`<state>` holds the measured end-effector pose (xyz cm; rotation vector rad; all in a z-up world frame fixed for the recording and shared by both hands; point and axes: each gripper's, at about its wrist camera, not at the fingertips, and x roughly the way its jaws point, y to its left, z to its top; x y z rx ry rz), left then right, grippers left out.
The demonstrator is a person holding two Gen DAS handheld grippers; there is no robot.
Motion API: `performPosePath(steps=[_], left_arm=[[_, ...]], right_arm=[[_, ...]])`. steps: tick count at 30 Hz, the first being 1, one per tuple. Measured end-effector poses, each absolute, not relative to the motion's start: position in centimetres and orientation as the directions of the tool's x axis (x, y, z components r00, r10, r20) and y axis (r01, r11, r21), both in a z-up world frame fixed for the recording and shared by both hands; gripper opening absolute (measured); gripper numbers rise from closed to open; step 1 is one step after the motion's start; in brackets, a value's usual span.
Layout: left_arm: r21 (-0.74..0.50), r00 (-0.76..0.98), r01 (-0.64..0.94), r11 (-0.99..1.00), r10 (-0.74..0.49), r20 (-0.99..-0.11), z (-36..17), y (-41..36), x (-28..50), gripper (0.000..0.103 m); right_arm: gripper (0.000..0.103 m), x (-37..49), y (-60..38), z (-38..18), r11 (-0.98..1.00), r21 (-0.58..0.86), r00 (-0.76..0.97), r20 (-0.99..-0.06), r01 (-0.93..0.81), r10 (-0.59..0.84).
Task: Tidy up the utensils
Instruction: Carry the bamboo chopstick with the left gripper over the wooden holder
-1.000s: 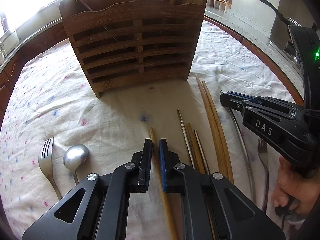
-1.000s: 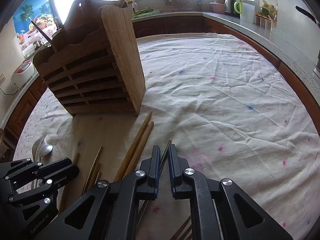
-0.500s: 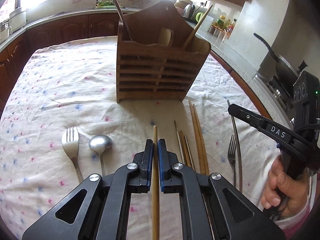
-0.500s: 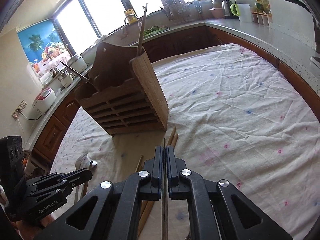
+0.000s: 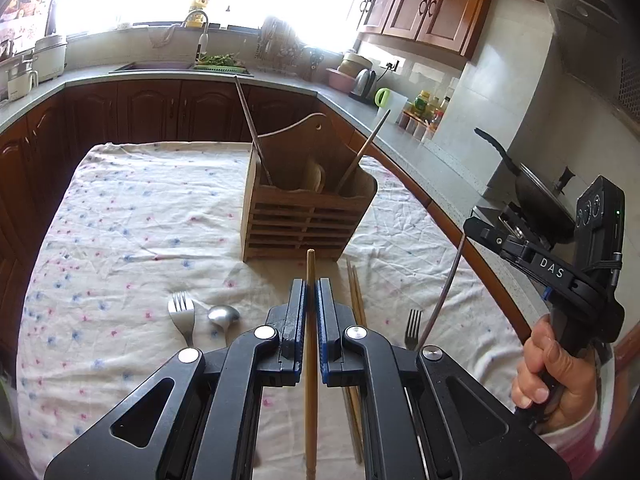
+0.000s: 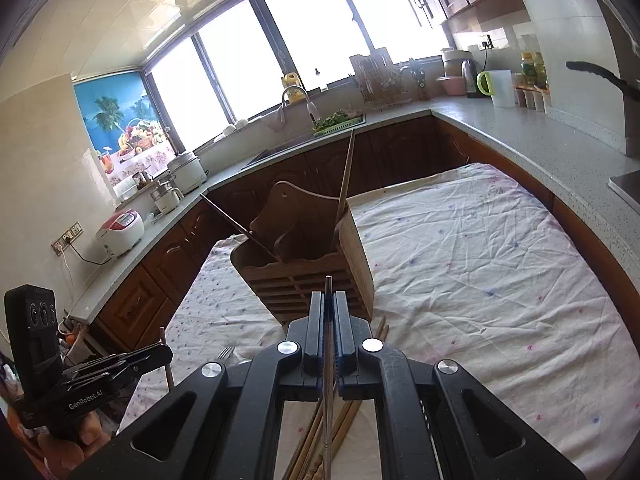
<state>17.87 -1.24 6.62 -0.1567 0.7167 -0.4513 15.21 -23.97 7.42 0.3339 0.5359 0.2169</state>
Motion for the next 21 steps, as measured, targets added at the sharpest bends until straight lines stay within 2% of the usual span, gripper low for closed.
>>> performPosePath(steps=[21], left_arm=[[-0.298,0.732,0.318,0.900,-0.433,-0.525,9.3,0.6,17.8,0.004]], right_arm=[[0.004,15.1,-24.1,9.4,0.925,0.355,0.865,-0.412,-0.135,0.285]])
